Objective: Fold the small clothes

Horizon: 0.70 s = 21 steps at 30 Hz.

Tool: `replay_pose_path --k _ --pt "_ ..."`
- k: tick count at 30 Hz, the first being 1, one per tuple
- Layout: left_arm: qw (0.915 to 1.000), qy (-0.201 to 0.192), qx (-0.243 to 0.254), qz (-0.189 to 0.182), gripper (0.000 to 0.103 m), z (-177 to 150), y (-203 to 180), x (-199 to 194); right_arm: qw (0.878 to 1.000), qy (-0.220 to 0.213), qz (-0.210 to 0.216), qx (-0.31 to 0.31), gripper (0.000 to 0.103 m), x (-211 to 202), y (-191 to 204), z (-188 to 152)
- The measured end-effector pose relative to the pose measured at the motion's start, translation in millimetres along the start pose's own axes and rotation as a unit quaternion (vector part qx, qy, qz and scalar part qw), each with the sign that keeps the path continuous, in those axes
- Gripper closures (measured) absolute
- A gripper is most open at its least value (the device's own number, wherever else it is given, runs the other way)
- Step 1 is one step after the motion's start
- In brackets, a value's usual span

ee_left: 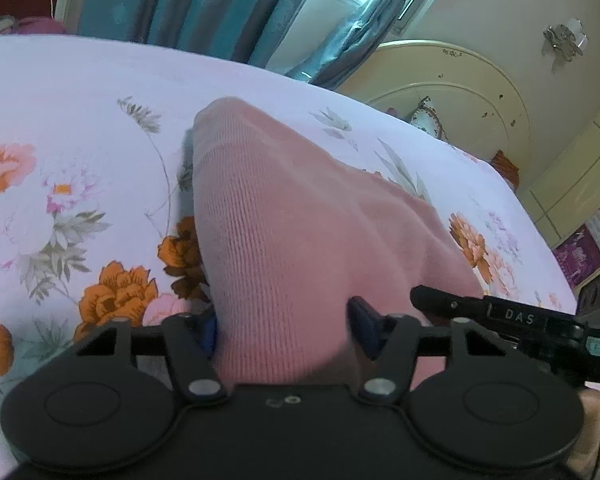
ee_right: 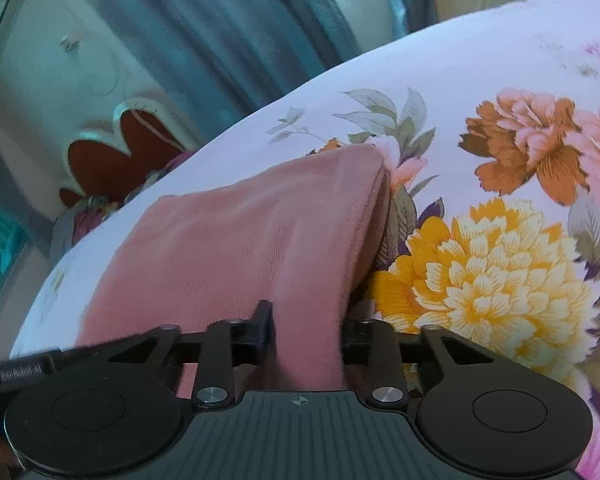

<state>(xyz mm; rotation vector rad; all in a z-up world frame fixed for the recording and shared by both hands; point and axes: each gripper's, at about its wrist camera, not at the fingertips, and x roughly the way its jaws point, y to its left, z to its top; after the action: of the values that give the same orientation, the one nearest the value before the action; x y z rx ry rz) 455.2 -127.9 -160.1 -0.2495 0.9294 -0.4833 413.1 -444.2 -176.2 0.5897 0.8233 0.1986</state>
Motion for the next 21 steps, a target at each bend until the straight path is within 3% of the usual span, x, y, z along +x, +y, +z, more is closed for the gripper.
replay_pose_path --k 3,6,14,21 --pt "0.9998 -0.009 0.016 0.011 0.062 2.4 -11.4 -8.5 1.0 -0.007 0.002 0.005 0.082 -3.4 9.6 0.4" --pt "0.9993 -0.017 0.031 0.013 0.066 2.8 -18.1 -17.7 1.0 -0.016 0.015 0.016 0.083 -11.9 13.3 2.9" --pt "0.998 -0.042 0.045 0.015 0.067 9.8 -18.0 -60.8 0.998 -0.019 0.056 0.009 0.083 -28.1 57.5 5.9" --pt "0.9961 -0.067 0.048 0.033 0.067 16.0 30.8 -125.9 0.996 -0.017 0.087 -0.008 0.083 -15.0 135.5 -11.1"
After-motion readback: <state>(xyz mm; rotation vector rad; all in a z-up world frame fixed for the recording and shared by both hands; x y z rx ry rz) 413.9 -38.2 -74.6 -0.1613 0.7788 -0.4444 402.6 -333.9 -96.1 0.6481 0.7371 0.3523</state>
